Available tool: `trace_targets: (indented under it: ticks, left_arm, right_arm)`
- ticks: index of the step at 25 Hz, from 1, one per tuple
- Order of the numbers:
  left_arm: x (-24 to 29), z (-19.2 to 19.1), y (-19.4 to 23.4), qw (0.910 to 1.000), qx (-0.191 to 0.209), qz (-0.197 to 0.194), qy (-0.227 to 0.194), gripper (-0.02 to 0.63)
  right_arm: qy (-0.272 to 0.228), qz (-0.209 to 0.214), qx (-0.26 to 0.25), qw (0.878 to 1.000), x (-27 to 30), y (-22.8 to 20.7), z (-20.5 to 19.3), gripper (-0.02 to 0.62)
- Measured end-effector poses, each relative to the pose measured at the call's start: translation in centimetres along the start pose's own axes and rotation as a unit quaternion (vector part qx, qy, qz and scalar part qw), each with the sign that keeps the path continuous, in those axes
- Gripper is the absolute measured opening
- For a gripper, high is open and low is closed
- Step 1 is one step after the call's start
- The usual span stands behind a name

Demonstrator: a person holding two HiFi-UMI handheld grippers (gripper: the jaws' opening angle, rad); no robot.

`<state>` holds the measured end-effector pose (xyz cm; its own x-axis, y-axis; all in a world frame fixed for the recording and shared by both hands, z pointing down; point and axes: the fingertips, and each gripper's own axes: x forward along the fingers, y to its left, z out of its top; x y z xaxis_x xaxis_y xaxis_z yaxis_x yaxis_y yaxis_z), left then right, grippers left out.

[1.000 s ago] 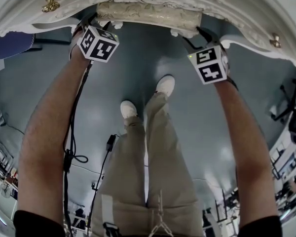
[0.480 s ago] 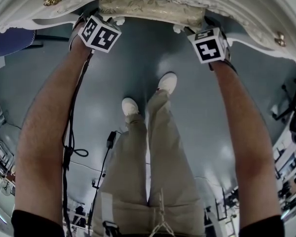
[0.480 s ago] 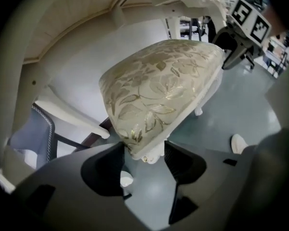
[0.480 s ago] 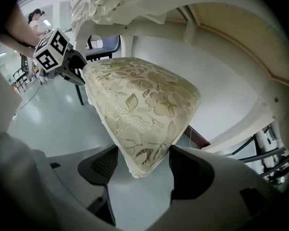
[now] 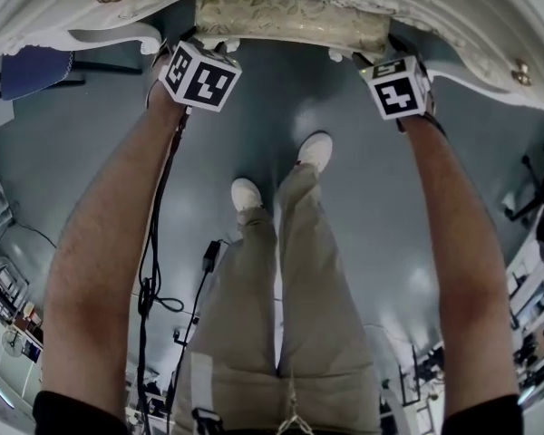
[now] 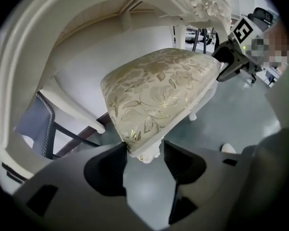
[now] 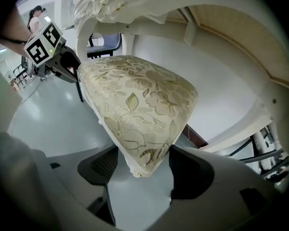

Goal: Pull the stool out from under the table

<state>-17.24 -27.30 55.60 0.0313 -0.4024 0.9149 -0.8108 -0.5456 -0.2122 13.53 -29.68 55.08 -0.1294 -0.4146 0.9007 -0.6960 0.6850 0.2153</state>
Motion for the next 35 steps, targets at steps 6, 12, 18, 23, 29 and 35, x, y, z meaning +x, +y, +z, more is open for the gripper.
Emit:
trace_targets:
  ticks: [6,12,18,23,29,35]
  left_arm:
    - [-0.1,-0.7,1.4,0.9986,0.043,0.03,0.004,0.25]
    - [1.4,-0.1,0.3,0.9977,0.051,-0.01,0.044,0.282]
    - [1.2,-0.1,0.5,0.9984,0.046,0.006,0.033,0.275]
    - [0.9,0.0,0.4,0.9983,0.054,0.006,0.021,0.265]
    - [0.6,-0.5,-0.1,0.9979,0.061,0.004,0.021,0.264]
    - [-0.4,-1.5,-1.2,0.9973,0.07,0.002,0.02,0.261]
  right_arm:
    - [0.026,0.012,-0.02,0.999,0.5,0.1,-0.3,0.316]
    - [0.037,0.029,0.063,0.997,1.4,1.1,-0.6,0.326]
    - [0.037,-0.015,0.081,0.996,1.0,0.5,-1.1,0.324]
    - [0.046,-0.02,0.096,0.994,0.5,1.2,-2.0,0.324]
    - [0.054,-0.024,0.109,0.992,-0.2,2.4,-3.1,0.324]
    - [0.071,-0.027,0.109,0.991,-1.4,3.3,-4.8,0.324]
